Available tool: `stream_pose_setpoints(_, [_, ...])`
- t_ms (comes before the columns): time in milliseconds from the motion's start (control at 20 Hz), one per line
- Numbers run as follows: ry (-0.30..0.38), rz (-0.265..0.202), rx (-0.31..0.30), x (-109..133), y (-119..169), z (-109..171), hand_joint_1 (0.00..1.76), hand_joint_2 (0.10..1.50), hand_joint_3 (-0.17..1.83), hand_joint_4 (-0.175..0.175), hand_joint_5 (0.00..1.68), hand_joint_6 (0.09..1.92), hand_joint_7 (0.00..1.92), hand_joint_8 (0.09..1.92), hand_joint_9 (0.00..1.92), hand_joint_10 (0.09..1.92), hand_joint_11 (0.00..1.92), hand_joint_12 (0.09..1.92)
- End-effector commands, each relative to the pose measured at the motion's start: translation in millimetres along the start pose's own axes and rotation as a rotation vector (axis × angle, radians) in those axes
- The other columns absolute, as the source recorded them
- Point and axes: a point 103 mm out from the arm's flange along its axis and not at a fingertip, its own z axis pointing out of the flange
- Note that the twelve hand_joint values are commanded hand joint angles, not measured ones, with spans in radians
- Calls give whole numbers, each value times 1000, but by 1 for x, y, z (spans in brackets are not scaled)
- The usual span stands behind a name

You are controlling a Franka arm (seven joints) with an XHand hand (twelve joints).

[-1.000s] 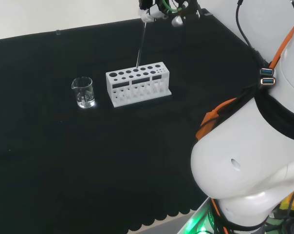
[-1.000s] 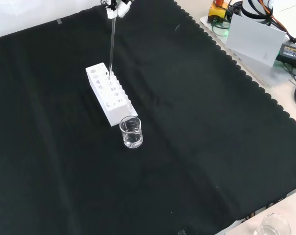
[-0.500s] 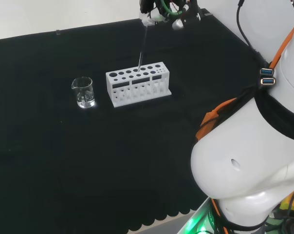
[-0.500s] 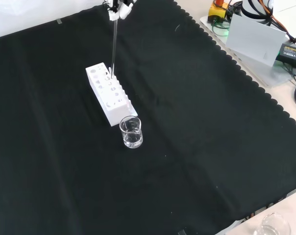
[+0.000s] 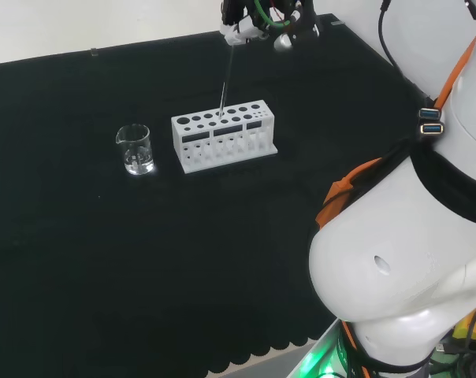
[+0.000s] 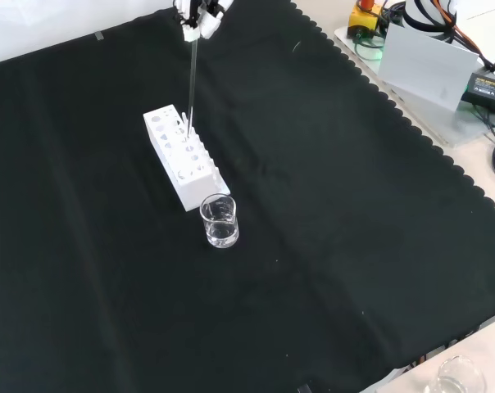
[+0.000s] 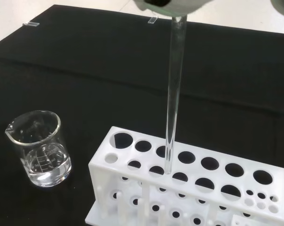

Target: Put the glass rod back on the white test tube rack.

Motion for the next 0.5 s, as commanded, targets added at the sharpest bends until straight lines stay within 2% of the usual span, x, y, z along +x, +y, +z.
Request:
stream_pose_setpoints(50, [2, 12, 0, -6, 0, 0, 1320, 1036, -175, -175, 1377, 322, 1420, 329, 1824, 380, 1709, 534])
stream_pose_setpoints(500, [9, 21, 1, -13, -2, 3, 1320, 1036, -175, -175, 1378, 320, 1420, 328, 1824, 379, 1709, 534])
